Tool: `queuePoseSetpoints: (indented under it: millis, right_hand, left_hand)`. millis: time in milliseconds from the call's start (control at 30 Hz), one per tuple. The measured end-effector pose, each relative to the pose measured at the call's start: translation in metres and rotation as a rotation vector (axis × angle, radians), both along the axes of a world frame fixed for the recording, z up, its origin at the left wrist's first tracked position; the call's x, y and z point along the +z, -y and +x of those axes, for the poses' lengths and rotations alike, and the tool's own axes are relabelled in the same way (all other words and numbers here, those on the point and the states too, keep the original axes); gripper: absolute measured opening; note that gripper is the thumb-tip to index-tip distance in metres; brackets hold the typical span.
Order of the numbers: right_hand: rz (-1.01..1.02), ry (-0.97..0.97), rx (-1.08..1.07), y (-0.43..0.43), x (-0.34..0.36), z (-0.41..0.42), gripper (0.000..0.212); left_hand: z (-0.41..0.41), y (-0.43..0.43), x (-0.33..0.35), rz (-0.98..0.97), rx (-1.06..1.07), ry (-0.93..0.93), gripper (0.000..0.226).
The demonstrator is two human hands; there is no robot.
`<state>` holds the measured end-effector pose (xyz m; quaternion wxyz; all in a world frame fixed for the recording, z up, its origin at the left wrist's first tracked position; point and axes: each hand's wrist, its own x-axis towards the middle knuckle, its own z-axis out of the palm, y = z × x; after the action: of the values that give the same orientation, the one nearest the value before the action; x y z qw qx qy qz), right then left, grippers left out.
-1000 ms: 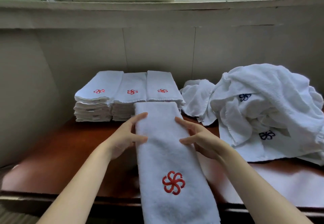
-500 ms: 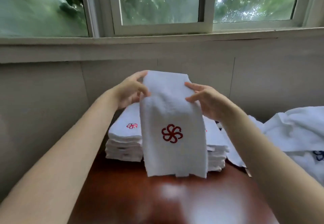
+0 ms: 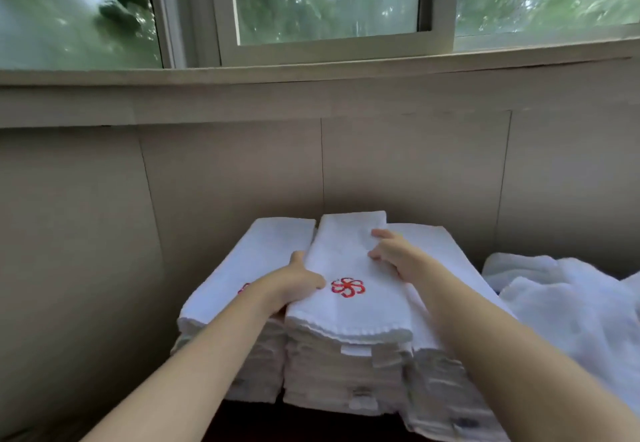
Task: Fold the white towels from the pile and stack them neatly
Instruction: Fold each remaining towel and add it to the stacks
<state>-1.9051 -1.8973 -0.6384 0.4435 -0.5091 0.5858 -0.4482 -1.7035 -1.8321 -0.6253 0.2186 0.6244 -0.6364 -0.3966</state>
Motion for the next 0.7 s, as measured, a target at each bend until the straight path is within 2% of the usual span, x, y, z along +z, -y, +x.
queuePoseSetpoints:
  millis: [100,167,233,300,367,433,467,567,700]
  right_hand:
    - [-0.145,-0.061,-0.013,0.006,0.0,0.004,0.065]
    - [-0.186,-0.211,-0.033,0.008,-0.005,0.007,0.064]
    - [-0.14,-0.436,-0.074,0.009,-0.012,0.011,0.057]
    - [-0.096,-0.594,-0.116,0.006,-0.013,0.016,0.037]
    - [-0.12,-0.859,-0.154,-0.006,-0.01,0.023,0.023]
    - [-0.196,-1.115,-0.093,-0.018,-0.012,0.027,0.032]
    - [-0.198,-1.18,-0.004,-0.025,-0.015,0.029,0.036]
    - [-0.109,-1.087,0.21,-0.052,-0.017,0.028,0.037]
    - [-0.109,-1.005,0.352,-0.113,-0.007,0.009,0.048]
  left_hand:
    - [-0.002,-0.009,-0.002,-0.036,-0.024,-0.117,0.075]
    - [-0.004,-0.013,-0.005,-0.062,-0.044,-0.079,0.073]
    - [-0.006,-0.017,-0.008,-0.12,-0.048,0.079,0.068]
    - [-0.009,-0.022,-0.008,-0.24,-0.023,0.34,0.059]
    - [-0.015,-0.03,-0.005,-0.386,0.036,0.599,0.049]
    - [-0.025,-0.038,-0.007,-0.497,-0.014,0.711,0.045]
    - [-0.03,-0.042,-0.01,-0.506,-0.089,0.727,0.046]
    - [-0.04,-0.056,-0.025,-0.401,-0.204,0.757,0.055]
    - [-0.04,-0.079,-0.034,-0.414,-0.095,0.811,0.059]
